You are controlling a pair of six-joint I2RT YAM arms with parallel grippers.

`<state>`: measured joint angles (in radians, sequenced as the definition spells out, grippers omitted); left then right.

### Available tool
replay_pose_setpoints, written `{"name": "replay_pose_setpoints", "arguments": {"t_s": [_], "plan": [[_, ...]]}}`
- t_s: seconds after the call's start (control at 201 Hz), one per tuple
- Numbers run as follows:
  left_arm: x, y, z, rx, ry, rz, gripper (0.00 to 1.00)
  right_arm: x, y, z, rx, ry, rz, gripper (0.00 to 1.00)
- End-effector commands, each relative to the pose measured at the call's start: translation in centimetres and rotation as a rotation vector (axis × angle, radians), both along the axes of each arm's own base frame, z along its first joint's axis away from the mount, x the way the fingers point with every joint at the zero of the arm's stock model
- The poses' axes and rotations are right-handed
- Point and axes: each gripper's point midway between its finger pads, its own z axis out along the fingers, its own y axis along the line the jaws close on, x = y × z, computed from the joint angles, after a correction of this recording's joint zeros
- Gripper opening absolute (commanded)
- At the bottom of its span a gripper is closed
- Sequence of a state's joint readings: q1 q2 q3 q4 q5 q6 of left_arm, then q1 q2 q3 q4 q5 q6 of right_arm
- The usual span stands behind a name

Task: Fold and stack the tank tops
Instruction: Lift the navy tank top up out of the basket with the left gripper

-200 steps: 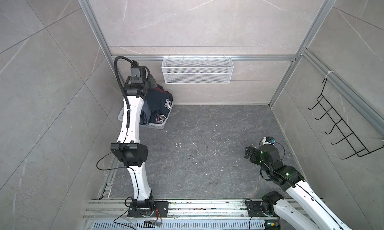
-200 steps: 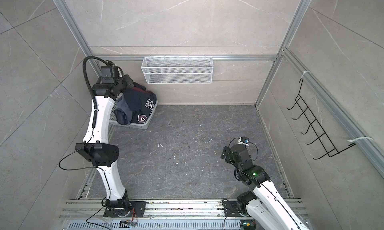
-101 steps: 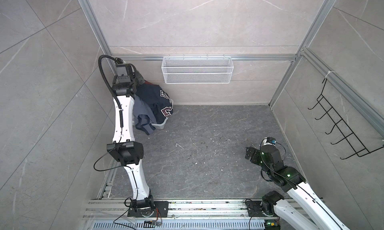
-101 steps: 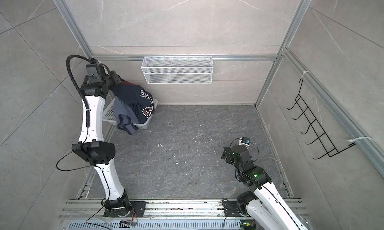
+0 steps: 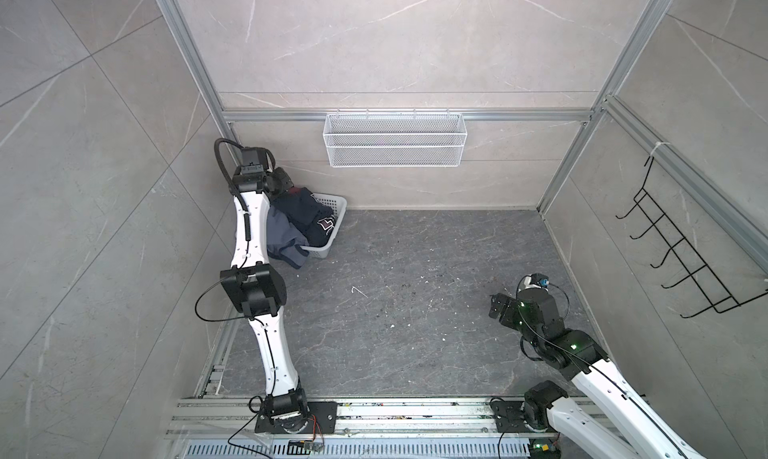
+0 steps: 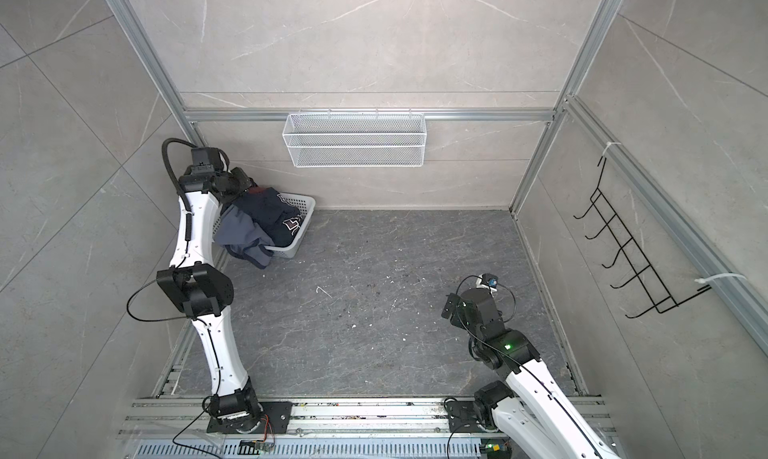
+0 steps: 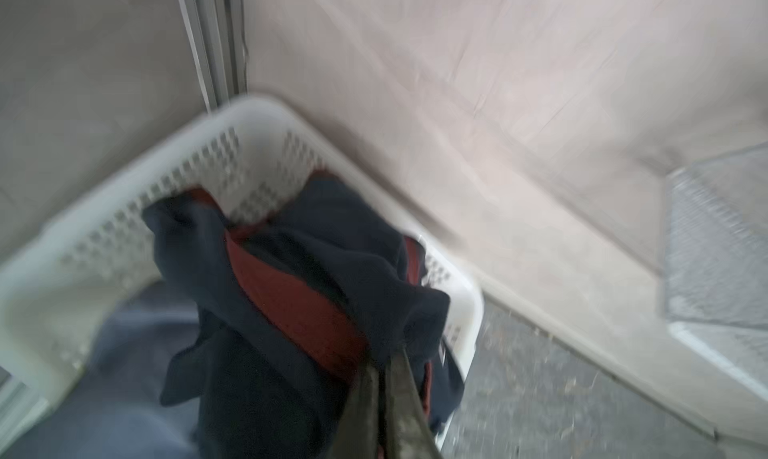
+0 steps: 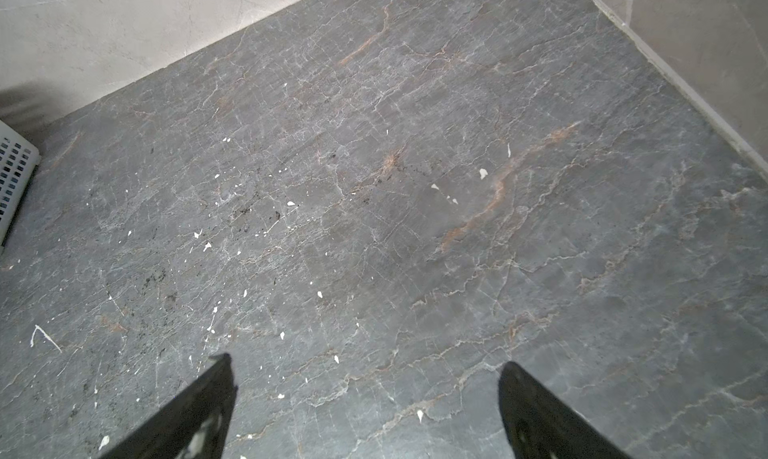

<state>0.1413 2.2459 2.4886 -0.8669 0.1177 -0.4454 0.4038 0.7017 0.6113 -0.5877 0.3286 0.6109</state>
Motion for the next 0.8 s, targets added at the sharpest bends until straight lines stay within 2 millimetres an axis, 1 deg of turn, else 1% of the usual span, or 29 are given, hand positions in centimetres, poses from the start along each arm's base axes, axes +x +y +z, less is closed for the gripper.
{"name": "replay_pose_setpoints", "arguments": {"t_s": [0.0,0.065,0.114,0.179,0.269,0.388,0.473,0.632,0.692,0.797], "plan": [[-1.7,-2.8,-0.3,-0.052,0.062,-0.092,0.04,0.1,0.0,0.5,0.007,-0.009,-0.01,0.99],[-2.1,-3.6,-1.1,-0.031,0.096,-0.111,0.1,0.1,0.0,0.4,0.01,-0.006,-0.01,0.99],[-2.4,-3.7,-1.4,-0.005,0.116,-0.109,0.16,0.2,0.1,0.3,0.013,-0.005,-0.009,0.99],[-2.7,-4.1,-1.5,0.019,0.127,-0.113,0.21,0.2,0.1,0.2,0.018,0.0,-0.012,0.99],[-2.9,-4.3,-1.7,0.051,0.141,-0.109,0.32,0.2,0.2,0.0,0.023,0.002,-0.012,0.99],[-3.0,-4.0,-2.2,0.067,0.156,-0.096,0.34,0.1,0.2,-0.1,0.022,0.005,-0.014,0.98],[-3.0,-3.8,-2.5,0.096,0.168,-0.081,0.42,0.1,0.2,-0.2,0.021,0.006,-0.012,0.98],[-2.9,-3.0,-3.0,0.166,0.184,-0.044,0.49,0.1,0.2,-0.2,0.02,0.006,-0.011,0.98],[-2.7,-2.6,-3.5,0.197,0.196,-0.031,0.5,0.1,0.1,-0.1,0.02,0.006,-0.012,0.98],[-2.4,-1.8,-4.9,0.24,0.229,-0.01,0.52,0.0,0.1,-0.1,0.021,0.006,-0.013,0.98]]}}
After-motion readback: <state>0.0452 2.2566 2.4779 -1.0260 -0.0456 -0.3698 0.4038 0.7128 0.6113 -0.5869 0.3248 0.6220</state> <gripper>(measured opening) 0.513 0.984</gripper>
